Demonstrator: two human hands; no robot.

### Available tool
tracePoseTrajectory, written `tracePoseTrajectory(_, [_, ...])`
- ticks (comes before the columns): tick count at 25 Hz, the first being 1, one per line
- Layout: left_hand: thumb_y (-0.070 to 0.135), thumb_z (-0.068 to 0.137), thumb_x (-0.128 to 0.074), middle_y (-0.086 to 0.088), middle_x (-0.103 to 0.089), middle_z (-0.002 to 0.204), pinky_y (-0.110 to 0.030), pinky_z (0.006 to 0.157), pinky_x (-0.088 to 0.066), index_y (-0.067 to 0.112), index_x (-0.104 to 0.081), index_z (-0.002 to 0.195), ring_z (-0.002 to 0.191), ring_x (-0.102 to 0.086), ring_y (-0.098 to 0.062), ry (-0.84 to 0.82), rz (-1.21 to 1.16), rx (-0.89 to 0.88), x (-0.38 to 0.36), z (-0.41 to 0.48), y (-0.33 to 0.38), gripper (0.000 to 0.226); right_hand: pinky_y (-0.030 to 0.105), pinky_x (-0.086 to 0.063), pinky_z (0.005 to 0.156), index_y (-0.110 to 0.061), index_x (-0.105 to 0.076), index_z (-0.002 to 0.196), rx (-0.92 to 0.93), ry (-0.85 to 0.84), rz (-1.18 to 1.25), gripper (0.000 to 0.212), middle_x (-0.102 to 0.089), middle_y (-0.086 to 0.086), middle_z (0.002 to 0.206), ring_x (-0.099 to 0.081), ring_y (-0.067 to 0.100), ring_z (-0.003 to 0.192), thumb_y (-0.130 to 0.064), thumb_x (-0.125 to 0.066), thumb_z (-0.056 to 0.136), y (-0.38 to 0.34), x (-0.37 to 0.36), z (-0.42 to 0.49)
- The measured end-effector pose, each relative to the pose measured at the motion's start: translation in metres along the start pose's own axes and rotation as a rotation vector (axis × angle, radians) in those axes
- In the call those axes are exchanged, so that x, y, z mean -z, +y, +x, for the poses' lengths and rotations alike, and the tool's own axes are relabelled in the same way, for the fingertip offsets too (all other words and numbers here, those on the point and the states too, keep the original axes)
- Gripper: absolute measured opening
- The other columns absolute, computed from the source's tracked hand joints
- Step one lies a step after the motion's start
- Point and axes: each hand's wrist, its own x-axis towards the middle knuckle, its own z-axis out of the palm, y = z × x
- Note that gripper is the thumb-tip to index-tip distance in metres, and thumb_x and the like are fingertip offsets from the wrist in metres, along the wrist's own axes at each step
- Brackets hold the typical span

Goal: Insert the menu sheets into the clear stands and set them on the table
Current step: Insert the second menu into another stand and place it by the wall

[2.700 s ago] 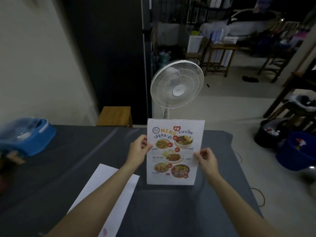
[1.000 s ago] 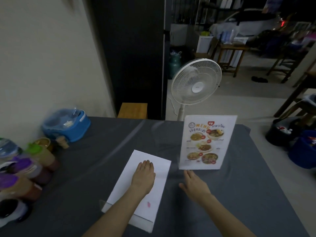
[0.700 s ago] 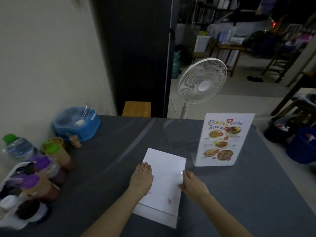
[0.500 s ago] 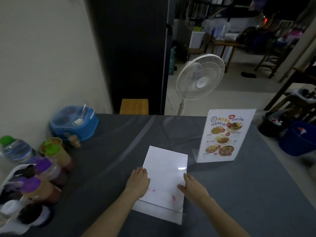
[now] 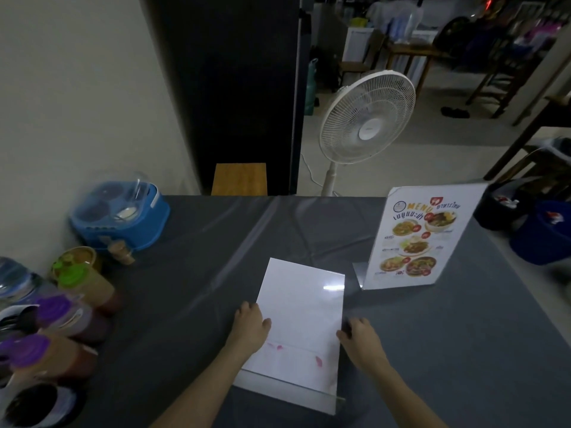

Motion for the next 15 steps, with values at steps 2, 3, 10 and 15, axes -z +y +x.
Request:
tracePoseTrajectory(2, [0.031,0.098,-0.045,-0.017,-0.041,0.135,-0.035,0.107,-0.034,0.001,-0.047,0.123,0.125,-0.043,-0.029,0.012,-0.025,0.03,-0.001,0.004,0.001,0.04,0.027,-0.044,0.08,-0.003,-0.058,0.105,-0.008,0.036,0.03,0.024,-0.055,0.01,0.109,-0.056,0.022,0.089,-0.022,-0.056,0.09,-0.002,-0.005,0.006])
tracePoseTrajectory(3, [0.031,0.098,-0.045,-0.016,-0.041,0.135,-0.035,0.107,-0.034,0.001,-0.047,0.122,0.124,-0.043,-0.029,0.02,-0.038,0.04,-0.001,0.006,0.002,0.039,0.027,-0.044,0.075,-0.003,-0.059,0.098,-0.017,0.063,0.048,0.02,-0.056,0.012,0.105,-0.053,0.021,0.083,-0.021,-0.056,0.089,-0.003,-0.008,0.011])
tracePoseTrajectory(10, [0.036,0.095,-0.049,-0.013,-0.036,0.136,-0.035,0.104,-0.037,0.007,-0.04,0.131,0.124,-0.038,-0.028,0.017,-0.091,0.052,-0.007,0.004,0.002,0.047,0.033,-0.047,0.066,-0.007,-0.059,0.08,-0.237,0.225,0.332,0.016,-0.062,0.01,0.078,-0.058,0.026,0.073,-0.022,-0.056,0.086,-0.008,-0.022,0.027])
tracePoseTrajectory(15, [0.039,0.092,-0.05,-0.015,-0.029,0.139,-0.038,0.107,-0.037,0.009,-0.031,0.139,0.13,-0.032,-0.032,-0.117,-0.097,0.066,0.003,0.002,0.007,0.059,0.04,-0.049,0.08,0.001,-0.061,0.102,-0.401,0.259,0.652,0.041,-0.063,0.016,0.098,-0.06,0.033,0.091,-0.037,-0.047,0.092,-0.012,-0.018,0.028])
